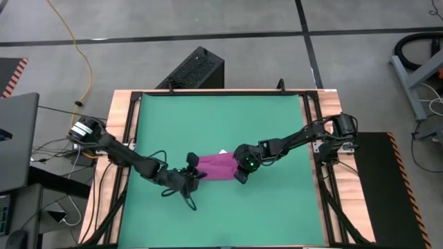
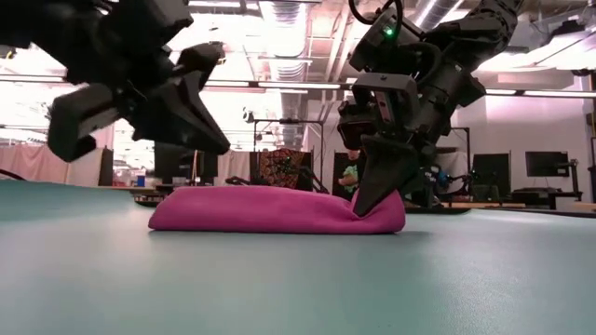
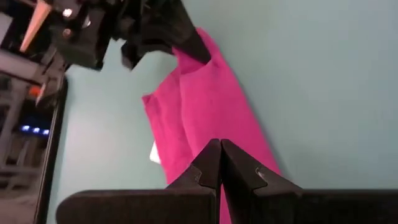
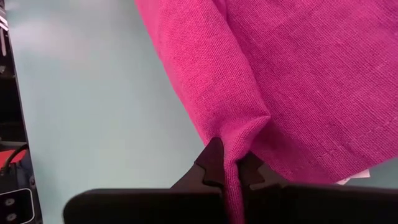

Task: Roll towel
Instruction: Roll the violet towel

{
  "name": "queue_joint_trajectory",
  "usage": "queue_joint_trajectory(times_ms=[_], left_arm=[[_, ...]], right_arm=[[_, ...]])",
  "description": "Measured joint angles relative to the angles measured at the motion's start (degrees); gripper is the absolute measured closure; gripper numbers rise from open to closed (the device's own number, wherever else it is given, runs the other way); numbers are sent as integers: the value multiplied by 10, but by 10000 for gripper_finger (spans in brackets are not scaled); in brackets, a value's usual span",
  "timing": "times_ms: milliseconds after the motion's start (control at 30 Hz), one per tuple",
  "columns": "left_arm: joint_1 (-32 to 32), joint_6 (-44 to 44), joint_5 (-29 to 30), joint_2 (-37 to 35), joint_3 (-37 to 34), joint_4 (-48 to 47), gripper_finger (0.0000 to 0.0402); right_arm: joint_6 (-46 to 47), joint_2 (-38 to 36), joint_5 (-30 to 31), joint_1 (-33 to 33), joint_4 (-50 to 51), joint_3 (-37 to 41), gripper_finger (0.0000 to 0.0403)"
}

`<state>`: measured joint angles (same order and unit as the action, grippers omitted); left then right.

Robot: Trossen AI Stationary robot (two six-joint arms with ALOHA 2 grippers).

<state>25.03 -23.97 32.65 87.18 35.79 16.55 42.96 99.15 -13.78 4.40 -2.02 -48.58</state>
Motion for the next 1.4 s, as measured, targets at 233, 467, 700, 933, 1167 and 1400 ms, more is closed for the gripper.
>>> queue_joint_trajectory(times_ms=[233, 467, 700, 933, 1167, 1400], left_arm=[[-56, -41, -38, 51, -1, 37, 401], [-90, -15, -76, 66, -1, 16, 402], [-85, 39, -95, 66, -1, -27, 401], [-84, 67, -93, 66, -11, -38, 401], [-84, 92, -91, 66, -22, -39, 401], [-84, 93, -93, 66, -22, -51, 402]], right_arm=[[-1, 0, -4, 0, 2, 0, 388], [-4, 0, -11, 0, 3, 0, 388], [-10, 0, -12, 0, 5, 0, 388], [-24, 0, -4, 0, 4, 0, 376], [-52, -1, 36, 4, -2, 0, 326], [-62, -1, 43, -2, -10, 0, 291]])
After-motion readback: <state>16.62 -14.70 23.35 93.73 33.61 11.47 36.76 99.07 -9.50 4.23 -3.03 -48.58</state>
